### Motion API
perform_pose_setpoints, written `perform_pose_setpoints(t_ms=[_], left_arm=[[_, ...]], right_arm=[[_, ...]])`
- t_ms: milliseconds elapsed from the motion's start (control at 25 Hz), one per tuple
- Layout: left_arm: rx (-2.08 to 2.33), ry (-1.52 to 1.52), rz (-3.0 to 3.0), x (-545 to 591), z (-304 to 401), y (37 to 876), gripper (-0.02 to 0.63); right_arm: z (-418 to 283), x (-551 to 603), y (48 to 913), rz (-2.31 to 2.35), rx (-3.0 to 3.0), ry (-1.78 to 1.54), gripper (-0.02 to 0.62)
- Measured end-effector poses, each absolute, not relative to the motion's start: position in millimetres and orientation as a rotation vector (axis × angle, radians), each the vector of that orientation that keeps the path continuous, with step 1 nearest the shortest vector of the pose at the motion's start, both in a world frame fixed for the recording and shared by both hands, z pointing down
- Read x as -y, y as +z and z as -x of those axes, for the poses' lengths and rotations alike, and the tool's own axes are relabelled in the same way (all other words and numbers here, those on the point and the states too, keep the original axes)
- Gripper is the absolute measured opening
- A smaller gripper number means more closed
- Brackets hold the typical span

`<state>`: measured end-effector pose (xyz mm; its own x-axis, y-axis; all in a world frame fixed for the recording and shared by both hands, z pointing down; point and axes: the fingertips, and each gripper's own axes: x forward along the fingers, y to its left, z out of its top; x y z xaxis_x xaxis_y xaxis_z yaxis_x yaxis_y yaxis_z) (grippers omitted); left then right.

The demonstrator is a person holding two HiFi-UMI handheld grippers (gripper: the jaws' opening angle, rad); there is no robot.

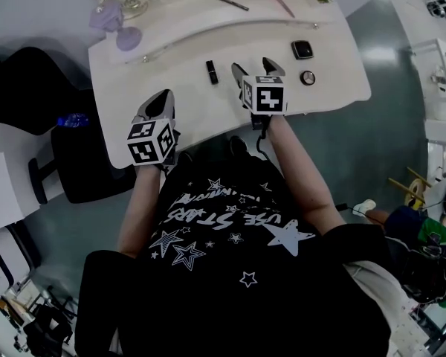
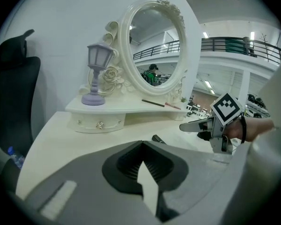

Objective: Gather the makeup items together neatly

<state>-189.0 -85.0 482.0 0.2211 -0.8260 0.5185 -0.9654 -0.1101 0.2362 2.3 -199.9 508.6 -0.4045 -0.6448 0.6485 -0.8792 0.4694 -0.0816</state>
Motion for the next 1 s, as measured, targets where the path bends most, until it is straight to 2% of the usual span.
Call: perform_pose_setpoints(t_ms=[560,1000], left_arm=[[1.614,0.436,-2.006,113.2,83.6,497.8,0.0],[1.636,0.434,-1.966,121.7,32.8,505.3,0.0]], right_arm=[[-154.1,223.0,529.5,-1.336,2.061,0.547,0.36],[-196.0,230.8,556.8,-1.245,2.046,0.579,0.36]])
